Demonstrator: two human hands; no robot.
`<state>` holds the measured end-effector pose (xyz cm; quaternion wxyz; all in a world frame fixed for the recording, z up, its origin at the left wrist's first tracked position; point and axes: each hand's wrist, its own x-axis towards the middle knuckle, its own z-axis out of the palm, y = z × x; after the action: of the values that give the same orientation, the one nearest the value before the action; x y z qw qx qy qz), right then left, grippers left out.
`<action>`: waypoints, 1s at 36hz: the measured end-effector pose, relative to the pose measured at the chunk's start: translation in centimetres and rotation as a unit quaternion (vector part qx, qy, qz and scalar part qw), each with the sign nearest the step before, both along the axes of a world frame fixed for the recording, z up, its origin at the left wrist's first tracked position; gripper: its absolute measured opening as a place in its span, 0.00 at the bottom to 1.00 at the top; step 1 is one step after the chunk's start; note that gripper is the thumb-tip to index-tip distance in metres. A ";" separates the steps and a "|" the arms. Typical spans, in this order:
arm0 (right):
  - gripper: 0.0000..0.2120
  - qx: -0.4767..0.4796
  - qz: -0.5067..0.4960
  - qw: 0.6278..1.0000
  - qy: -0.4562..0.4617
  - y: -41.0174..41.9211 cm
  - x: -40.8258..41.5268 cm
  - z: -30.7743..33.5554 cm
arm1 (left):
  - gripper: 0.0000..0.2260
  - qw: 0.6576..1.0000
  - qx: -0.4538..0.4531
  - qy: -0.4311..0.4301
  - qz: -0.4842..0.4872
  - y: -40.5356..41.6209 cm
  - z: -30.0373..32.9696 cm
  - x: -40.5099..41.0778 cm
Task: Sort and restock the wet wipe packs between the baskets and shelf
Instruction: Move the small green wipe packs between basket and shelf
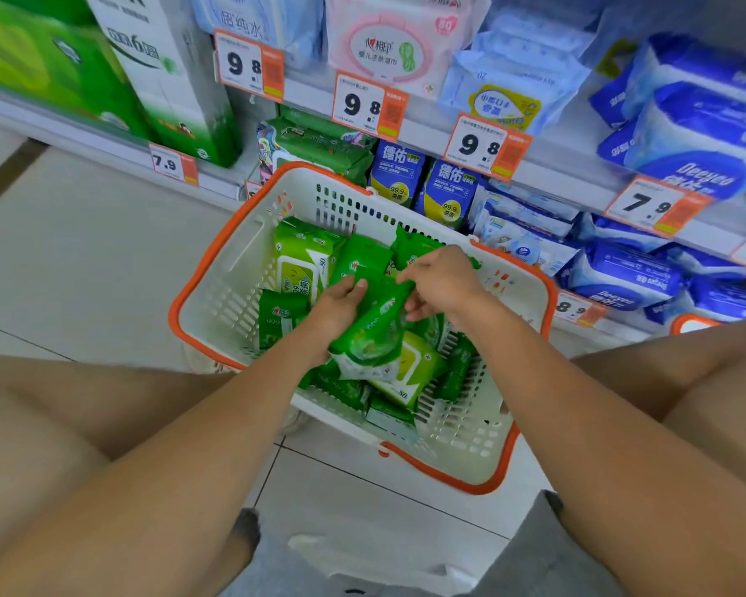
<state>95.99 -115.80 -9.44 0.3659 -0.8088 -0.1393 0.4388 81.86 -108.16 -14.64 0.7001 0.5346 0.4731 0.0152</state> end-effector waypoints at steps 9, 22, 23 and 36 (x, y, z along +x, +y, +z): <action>0.08 0.030 -0.099 0.985 0.140 -0.2 1.6 -1.9 | 0.36 0.984 -0.124 -0.031 -0.126 -1.9 -0.6 -0.6; 0.28 -0.359 0.304 0.850 -0.238 -9.6 2.1 -17.2 | 0.26 0.986 -0.163 -0.011 0.024 0.3 -1.6 -2.3; 0.22 -0.338 0.266 0.871 -0.237 -9.6 1.8 -17.5 | 0.23 0.984 -0.172 -0.012 0.034 0.3 -1.9 -2.4; 0.14 -0.289 0.154 0.944 -0.033 -7.4 4.7 -11.0 | 0.27 0.995 0.026 0.057 0.071 1.3 -3.1 -1.7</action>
<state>100.66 -123.20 -20.48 0.0392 -0.8627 -0.1415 0.4840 80.17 -106.85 -17.76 0.6547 0.5178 0.5486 0.0465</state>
